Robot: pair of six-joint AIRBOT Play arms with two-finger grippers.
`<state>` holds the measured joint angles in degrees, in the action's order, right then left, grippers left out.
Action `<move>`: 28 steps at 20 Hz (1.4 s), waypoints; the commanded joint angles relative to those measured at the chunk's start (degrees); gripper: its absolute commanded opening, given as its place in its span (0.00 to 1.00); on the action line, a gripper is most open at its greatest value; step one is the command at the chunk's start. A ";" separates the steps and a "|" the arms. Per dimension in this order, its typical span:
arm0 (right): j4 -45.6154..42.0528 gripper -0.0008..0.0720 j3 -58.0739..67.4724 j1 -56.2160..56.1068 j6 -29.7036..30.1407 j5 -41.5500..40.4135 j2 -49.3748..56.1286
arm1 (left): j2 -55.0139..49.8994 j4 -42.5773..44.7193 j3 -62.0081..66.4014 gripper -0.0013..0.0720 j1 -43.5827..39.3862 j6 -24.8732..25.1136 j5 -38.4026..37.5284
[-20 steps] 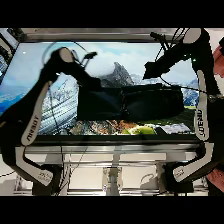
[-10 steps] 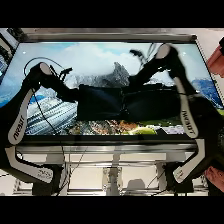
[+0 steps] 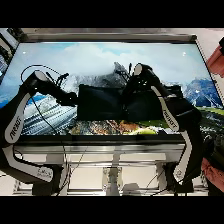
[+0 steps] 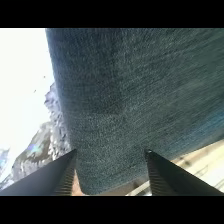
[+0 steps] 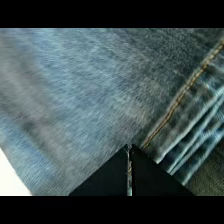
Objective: Fold the clothes and pants, and hang the long-sleeved shirts on hangers.
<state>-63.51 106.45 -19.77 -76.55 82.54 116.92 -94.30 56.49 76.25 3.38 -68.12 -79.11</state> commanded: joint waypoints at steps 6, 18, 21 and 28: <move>-1.33 0.03 -0.02 -0.26 -2.93 0.35 3.26 | -1.88 -3.23 -0.31 0.84 2.34 1.49 3.08; -0.94 0.03 -0.02 -0.26 -3.56 0.33 3.23 | -5.51 -2.97 -0.31 0.84 -3.65 1.75 8.41; -0.83 0.03 -0.02 -0.26 -3.61 0.20 3.23 | -6.78 -3.02 -0.31 0.41 -4.87 1.73 8.15; -0.55 0.03 3.93 -0.22 -3.58 6.47 3.06 | -2.99 2.47 8.90 0.05 2.23 -4.39 -9.92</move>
<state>-64.45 108.14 -20.01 -80.16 84.93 120.11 -99.44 55.64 80.51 2.26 -68.75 -80.44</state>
